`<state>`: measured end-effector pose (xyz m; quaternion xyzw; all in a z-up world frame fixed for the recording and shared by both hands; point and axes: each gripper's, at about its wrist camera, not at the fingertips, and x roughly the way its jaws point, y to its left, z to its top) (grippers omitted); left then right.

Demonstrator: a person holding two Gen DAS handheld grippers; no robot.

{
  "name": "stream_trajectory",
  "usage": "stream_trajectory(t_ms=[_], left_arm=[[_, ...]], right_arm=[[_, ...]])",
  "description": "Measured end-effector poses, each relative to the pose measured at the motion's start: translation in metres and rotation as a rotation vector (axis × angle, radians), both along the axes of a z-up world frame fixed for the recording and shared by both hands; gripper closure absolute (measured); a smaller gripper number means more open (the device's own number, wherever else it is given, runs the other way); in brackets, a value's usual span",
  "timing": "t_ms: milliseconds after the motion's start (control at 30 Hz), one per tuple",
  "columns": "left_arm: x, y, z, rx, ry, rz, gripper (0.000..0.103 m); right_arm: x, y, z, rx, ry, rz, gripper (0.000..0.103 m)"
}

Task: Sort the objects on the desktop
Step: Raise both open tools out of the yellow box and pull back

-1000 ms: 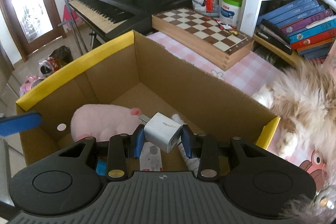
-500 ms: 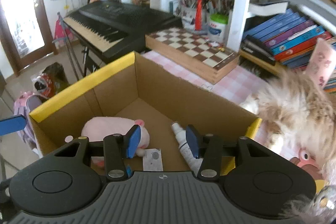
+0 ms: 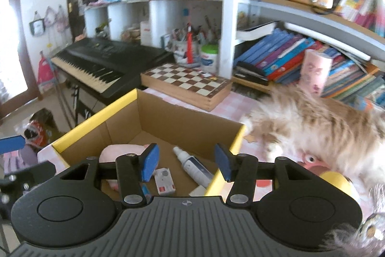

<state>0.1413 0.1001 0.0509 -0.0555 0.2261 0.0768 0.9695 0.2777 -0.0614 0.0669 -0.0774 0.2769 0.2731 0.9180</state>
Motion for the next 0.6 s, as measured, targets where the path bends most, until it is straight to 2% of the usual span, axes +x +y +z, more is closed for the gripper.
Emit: stream_trajectory(t_ms=[367,600], left_arm=[[-0.031,0.007,0.000,0.004,0.010,-0.030,0.012],[-0.052,0.005,-0.003,0.021,0.035,-0.065,0.012]], right_arm=[[-0.060,-0.024,0.003,0.030,-0.034,-0.106,0.053],[-0.097,-0.035,-0.008,0.040,-0.021,-0.154,0.053]])
